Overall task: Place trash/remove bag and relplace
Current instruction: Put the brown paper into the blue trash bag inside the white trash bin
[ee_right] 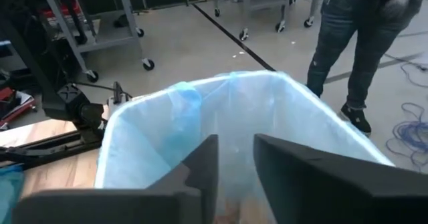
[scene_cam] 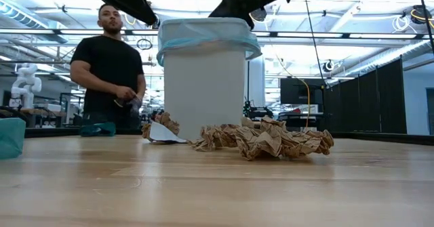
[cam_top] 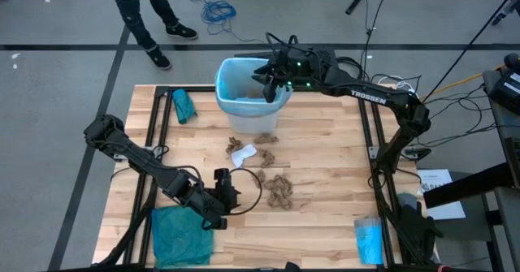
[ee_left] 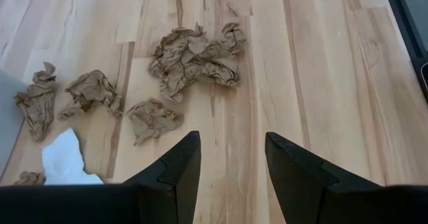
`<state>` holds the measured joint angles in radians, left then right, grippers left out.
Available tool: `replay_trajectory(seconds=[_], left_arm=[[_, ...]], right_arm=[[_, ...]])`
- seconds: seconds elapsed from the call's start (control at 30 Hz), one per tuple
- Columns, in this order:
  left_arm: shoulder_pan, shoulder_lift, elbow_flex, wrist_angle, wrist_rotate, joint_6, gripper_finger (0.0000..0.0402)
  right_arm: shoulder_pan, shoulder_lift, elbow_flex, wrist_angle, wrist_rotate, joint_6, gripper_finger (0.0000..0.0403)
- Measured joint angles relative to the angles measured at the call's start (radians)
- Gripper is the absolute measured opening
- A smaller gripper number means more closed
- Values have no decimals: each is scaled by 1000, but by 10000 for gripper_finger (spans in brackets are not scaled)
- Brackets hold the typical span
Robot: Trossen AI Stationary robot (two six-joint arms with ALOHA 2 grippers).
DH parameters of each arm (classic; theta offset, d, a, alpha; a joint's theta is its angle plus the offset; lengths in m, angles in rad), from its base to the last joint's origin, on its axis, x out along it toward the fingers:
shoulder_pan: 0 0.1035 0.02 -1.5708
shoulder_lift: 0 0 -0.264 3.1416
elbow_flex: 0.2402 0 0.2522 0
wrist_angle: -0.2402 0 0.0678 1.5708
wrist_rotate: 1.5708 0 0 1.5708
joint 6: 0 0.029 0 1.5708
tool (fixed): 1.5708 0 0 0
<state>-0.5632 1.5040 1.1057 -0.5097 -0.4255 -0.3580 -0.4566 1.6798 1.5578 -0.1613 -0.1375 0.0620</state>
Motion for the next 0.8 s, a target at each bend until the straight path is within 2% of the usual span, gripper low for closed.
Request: replay_trajectory(seconds=[0.13, 0.2, 0.37, 0.53, 0.67, 0.8], left_arm=[[0, 0, 0, 1, 0, -2, 164], [0, 0, 0, 1, 0, -3, 164], [0, 0, 0, 3, 0, -3, 164], [0, 0, 0, 7, 0, -4, 164], [0, 0, 0, 22, 0, -4, 164], [0, 0, 0, 44, 0, -4, 164]], right_arm=[[0, -1, 0, 1, -6, 16, 138], [0, -12, -1, -4, -47, 27, 147], [48, -96, -1, -49, -149, 8, 142], [180, -184, -1, -236, -145, -52, 126], [351, -220, -26, -374, -19, -70, 117], [522, -237, -142, -354, 152, -51, 111]])
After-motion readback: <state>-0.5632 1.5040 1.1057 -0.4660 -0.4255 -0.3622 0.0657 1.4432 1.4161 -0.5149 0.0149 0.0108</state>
